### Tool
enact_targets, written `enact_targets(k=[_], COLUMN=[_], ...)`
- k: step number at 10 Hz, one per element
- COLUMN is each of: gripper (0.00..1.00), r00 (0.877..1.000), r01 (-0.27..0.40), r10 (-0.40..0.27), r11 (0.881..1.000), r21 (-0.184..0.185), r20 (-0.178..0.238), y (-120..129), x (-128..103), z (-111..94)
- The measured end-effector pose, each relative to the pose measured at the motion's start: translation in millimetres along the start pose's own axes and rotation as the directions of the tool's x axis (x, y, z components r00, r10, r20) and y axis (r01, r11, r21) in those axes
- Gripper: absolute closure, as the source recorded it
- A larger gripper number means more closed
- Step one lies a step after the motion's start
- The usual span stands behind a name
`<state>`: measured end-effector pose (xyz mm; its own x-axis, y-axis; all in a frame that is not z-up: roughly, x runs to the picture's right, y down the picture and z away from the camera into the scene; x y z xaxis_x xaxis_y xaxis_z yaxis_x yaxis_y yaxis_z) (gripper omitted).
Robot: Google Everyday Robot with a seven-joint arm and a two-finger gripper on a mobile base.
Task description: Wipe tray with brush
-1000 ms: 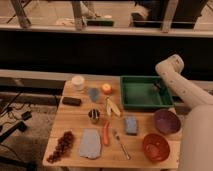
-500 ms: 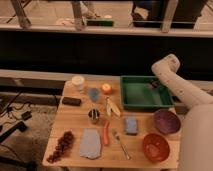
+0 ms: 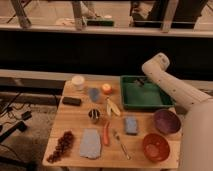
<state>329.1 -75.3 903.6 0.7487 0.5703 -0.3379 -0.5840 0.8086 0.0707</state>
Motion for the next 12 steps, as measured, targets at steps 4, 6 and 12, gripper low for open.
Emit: enact_targets(k=[4, 6, 12], gripper=[0.82, 0.82, 0.82], r00=[0.997, 0.996, 0.995], r01=[0.019, 0.029, 0.05], r10=[-0.016, -0.023, -0.04], r11=[0.999, 0.997, 0.993], r21=[-0.04, -0.067, -0.103], r20=[0.072, 0.086, 0.093], y=[23, 39, 65], x=[-25, -25, -8], z=[-6, -6, -25])
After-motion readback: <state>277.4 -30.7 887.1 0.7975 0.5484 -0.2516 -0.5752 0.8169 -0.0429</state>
